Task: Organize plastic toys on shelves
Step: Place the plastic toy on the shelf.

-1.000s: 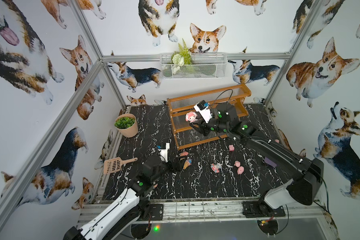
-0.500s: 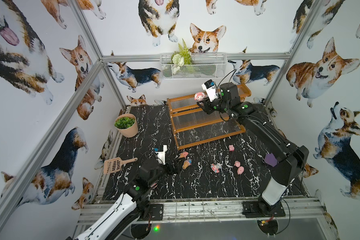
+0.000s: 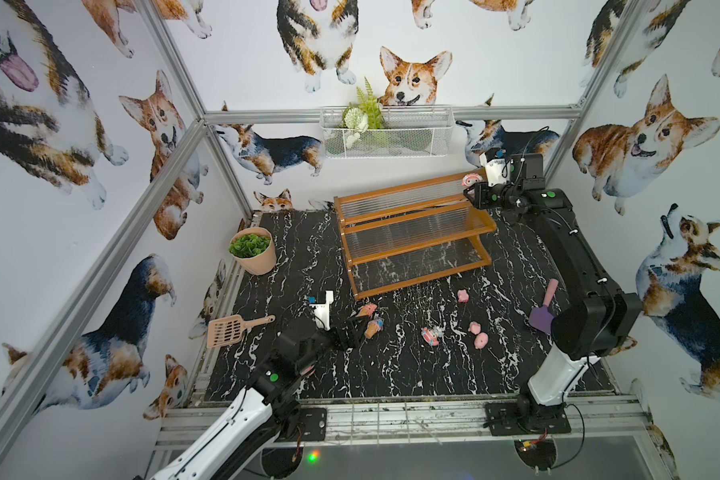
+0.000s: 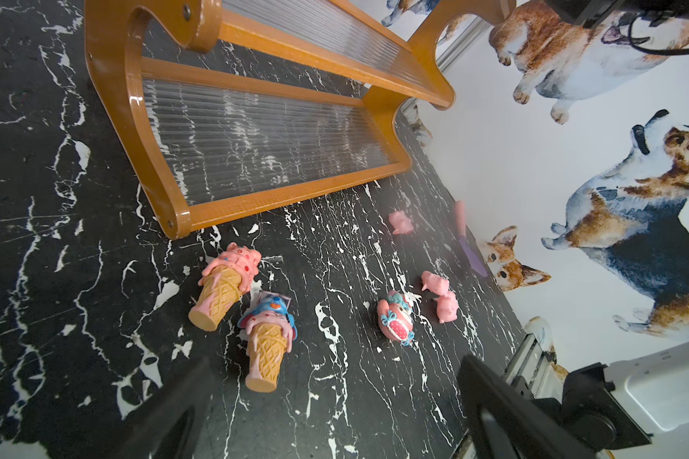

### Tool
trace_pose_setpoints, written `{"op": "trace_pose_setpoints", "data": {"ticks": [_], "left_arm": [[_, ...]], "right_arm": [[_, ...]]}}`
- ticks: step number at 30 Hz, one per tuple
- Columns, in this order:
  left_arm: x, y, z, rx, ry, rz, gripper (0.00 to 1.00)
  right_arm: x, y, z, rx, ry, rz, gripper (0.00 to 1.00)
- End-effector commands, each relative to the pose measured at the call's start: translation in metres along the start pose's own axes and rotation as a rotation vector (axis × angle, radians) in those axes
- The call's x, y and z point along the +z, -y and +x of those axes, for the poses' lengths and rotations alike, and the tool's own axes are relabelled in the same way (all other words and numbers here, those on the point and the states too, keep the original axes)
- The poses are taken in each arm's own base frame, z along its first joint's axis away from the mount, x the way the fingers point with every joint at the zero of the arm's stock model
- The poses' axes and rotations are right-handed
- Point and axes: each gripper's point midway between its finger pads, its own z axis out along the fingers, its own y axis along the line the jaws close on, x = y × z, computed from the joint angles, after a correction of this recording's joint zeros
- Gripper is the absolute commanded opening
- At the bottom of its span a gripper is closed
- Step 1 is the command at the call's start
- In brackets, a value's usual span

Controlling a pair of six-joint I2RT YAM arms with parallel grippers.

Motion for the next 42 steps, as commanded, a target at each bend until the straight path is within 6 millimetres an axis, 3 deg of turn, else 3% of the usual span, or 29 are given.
{"op": "trace_pose_setpoints", "data": {"ticks": [1,6,15,26,34,39,42], "left_arm": [[-0.001,0.002,-0.002,0.008,0.002,0.003,1.00],[-0.001,0.001,-0.002,0.011,-0.002,-0.002,1.00],[-0.001,0.001,-0.003,0.015,-0.004,-0.011,1.00],[-0.002,0.002,-0.005,0.016,-0.005,-0.016,1.00],[-0.004,0.003,-0.006,0.015,0.002,-0.014,1.00],[-0.005,0.004,-0.008,0.014,0.005,-0.009,1.00],[-0.005,0.006,-0.009,0.013,0.009,-0.004,1.00]], "right_arm": [[0.000,0.015,-0.001,-0.002,-0.025,0.006,0.40],[0.009,0.032,-0.008,-0.001,-0.036,0.014,0.40],[0.030,0.040,-0.011,-0.014,-0.083,0.010,0.42],[0.041,0.051,-0.004,-0.015,-0.116,0.052,0.53],[0.027,0.048,-0.015,-0.034,-0.092,0.066,0.55],[0.006,0.033,-0.026,-0.043,-0.060,0.025,0.71],[-0.012,0.026,-0.034,-0.048,-0.033,0.023,0.75]]}}
